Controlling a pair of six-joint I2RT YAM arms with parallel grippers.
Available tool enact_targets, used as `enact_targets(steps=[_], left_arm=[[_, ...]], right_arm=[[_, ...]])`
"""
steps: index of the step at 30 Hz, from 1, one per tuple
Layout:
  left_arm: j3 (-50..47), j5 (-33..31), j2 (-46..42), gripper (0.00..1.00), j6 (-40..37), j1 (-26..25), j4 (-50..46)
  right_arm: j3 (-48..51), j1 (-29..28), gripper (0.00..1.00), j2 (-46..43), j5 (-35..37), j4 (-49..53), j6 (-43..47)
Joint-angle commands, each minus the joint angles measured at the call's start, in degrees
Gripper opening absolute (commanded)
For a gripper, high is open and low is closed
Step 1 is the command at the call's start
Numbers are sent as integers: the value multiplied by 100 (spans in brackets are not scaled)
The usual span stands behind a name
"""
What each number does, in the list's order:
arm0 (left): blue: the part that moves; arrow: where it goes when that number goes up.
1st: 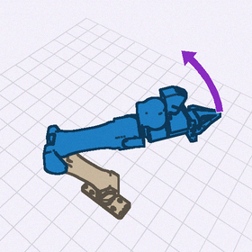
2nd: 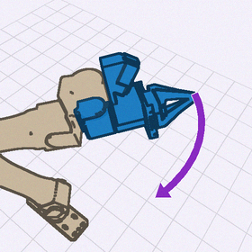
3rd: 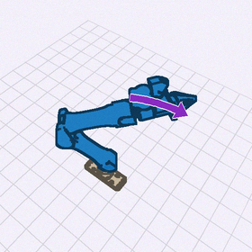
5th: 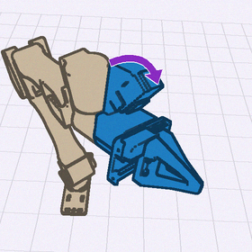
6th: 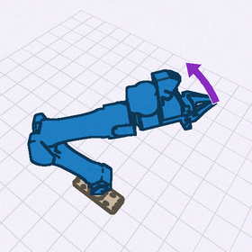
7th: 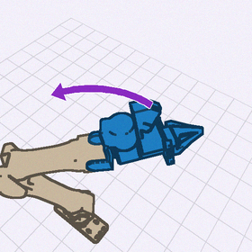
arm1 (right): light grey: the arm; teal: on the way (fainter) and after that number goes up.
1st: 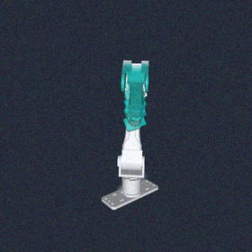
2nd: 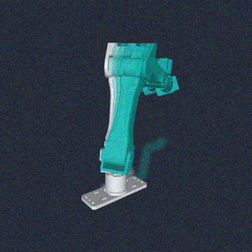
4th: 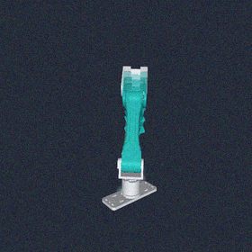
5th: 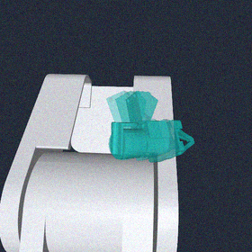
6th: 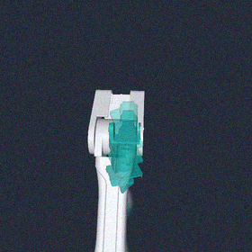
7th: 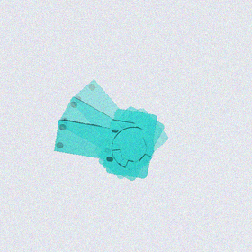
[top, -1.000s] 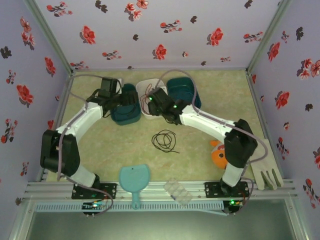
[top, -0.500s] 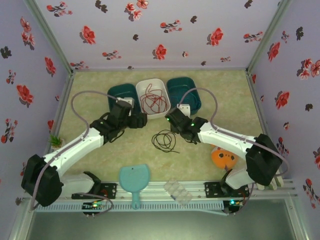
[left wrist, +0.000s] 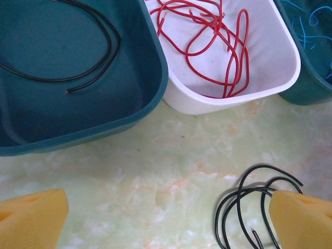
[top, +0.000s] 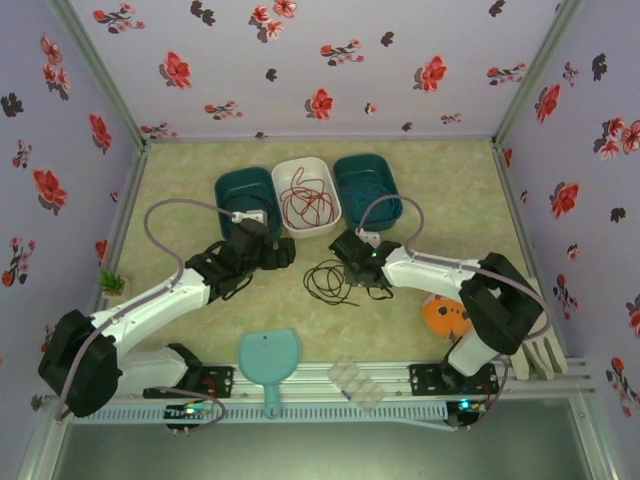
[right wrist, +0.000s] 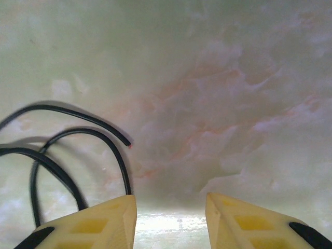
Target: Untangle the cables
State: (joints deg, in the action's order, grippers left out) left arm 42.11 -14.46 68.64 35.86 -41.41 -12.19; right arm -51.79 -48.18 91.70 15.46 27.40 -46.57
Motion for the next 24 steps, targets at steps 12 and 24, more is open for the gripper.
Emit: enact_targets(steps=[12,24], left_arm=[[-54,-212,174,100,240,-43,140],[70,-223,323,100,229,-38,102]], right_arm=[[-602,379,35,826,-889,-235,555],[-919,415,36,915,-1190,-86,836]])
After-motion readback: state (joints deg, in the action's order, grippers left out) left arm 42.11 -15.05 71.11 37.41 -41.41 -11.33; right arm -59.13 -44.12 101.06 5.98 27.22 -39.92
